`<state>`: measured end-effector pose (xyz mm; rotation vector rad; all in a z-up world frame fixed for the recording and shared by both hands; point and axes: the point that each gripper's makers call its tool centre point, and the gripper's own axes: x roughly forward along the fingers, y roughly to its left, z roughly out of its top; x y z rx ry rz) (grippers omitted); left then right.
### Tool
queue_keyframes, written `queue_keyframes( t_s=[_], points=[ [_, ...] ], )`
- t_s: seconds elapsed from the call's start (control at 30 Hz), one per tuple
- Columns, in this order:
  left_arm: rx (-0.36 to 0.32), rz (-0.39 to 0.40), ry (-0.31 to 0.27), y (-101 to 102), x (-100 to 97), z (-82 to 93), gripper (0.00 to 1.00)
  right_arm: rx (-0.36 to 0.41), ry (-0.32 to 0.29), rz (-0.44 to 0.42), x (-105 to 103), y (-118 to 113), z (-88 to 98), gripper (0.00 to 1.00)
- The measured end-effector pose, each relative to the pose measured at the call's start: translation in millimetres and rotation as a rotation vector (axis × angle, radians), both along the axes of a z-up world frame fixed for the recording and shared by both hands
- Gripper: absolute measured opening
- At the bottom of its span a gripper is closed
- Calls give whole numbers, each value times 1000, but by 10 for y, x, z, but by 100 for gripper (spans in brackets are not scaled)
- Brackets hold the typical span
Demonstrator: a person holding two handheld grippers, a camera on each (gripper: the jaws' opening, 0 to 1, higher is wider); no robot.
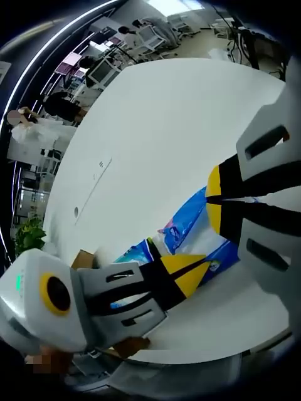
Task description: Operate the shoe box by opening the lid, removing the specified soft item, and placing it in the target area until the item is outside and the box remains undamaged.
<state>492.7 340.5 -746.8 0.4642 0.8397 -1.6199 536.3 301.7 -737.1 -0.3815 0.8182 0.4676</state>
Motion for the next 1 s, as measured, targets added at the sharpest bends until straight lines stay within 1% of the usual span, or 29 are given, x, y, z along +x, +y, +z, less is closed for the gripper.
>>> queue_keyframes(
  t_s=[0.23,0.4,0.5,0.57,0.63,0.77,0.87,1.0],
  points=[
    [-3,-10,-17,-23,-20,12,0,-12,-10,-17,25,-10,3,0],
    [-10,-8,-25,-16,-36,28,0,-25,-10,-13,9,-10,11,0],
    [-17,-16,-62,-4,-23,54,0,-30,-10,-14,-13,1,35,2],
    [-22,-14,-64,-4,-26,81,0,-34,-18,-17,-23,-10,68,4],
    [-32,-18,-64,-3,-48,135,1,-38,-25,-18,-30,-10,100,6],
    [-63,-34,-116,9,-54,268,7,-43,-43,-19,-61,-4,192,9],
    [-74,-33,-129,77,-82,380,11,-32,-60,-30,-88,40,287,11],
    [-75,-44,-161,177,-98,463,14,-19,-74,-28,-131,126,374,15]
  ],
)
